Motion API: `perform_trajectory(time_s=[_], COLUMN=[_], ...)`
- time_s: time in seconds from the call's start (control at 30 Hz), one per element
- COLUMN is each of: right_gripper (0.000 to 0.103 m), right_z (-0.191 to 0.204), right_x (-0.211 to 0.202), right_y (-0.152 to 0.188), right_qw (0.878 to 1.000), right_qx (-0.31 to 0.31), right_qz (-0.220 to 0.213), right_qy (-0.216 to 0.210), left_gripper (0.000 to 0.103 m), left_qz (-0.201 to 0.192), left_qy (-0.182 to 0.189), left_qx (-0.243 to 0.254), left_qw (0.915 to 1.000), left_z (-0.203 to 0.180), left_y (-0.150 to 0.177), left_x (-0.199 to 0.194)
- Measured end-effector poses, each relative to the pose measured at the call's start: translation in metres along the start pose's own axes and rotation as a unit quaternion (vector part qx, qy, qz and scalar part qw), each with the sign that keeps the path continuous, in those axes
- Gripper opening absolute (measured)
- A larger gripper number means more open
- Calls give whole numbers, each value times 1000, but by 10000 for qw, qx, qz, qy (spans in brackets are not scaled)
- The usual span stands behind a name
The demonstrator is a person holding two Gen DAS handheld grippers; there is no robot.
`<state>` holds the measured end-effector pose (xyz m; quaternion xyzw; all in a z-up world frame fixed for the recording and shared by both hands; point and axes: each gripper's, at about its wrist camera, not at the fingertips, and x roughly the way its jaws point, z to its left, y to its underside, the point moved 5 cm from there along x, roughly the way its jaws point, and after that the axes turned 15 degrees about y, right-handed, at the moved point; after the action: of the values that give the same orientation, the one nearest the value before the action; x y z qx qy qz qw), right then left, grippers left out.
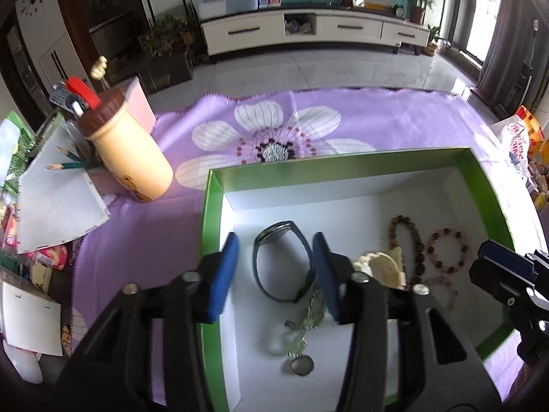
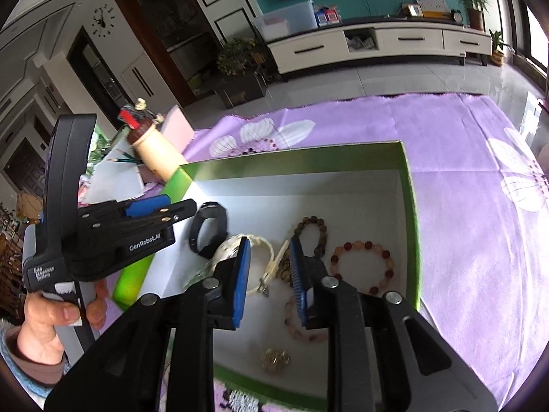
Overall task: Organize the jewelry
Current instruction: 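Move the left tool toward the silver bangle while the right moves toward the rhinestone pendant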
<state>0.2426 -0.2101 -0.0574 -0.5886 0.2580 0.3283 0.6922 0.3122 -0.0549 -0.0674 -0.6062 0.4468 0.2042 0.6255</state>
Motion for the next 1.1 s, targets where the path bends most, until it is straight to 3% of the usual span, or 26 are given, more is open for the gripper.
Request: perform_trajectory(time_s=[0.07, 0.23, 0.43, 0.57, 0.67, 0.77, 0.93, 1.1], right_gripper=[27, 32, 33, 33, 40, 40, 44, 44], right_z=[-1, -2, -4, -2, 1, 7, 21, 32], right_x=[-16, -63, -82, -76, -67, -57, -42, -31], right_y=[5, 31, 79, 115, 140, 158, 173, 176], right_qw=[9999, 9989, 9987, 9986, 9975, 9972, 9947, 9922], right_qx=[-12, -138, -444, -517, -631, -637, -875, -1093], right_qz=[-132, -444, -261, 54, 170, 330, 441, 395], right_qy=[-36, -70, 24, 75, 276, 197, 308, 460], left_gripper=[61, 73, 84, 91, 98, 98, 101, 101], left_qz=[-115, -505, -576, -376, -152, -47, 146, 239], left_qy=[44, 146, 509, 547, 617, 605, 690, 633], left_qx=[61, 109, -93, -150, -114, -87, -236, -405], left_qw=[9999, 9986, 9970, 9977, 9979, 9981, 9972, 9969], left_z=[-6, -15, -18, -19, -27, -34, -34, -24], left_y=[3, 31, 81, 116, 144, 169, 201, 213], left_x=[-14, -66, -106, -107, -100, -93, -79, -72])
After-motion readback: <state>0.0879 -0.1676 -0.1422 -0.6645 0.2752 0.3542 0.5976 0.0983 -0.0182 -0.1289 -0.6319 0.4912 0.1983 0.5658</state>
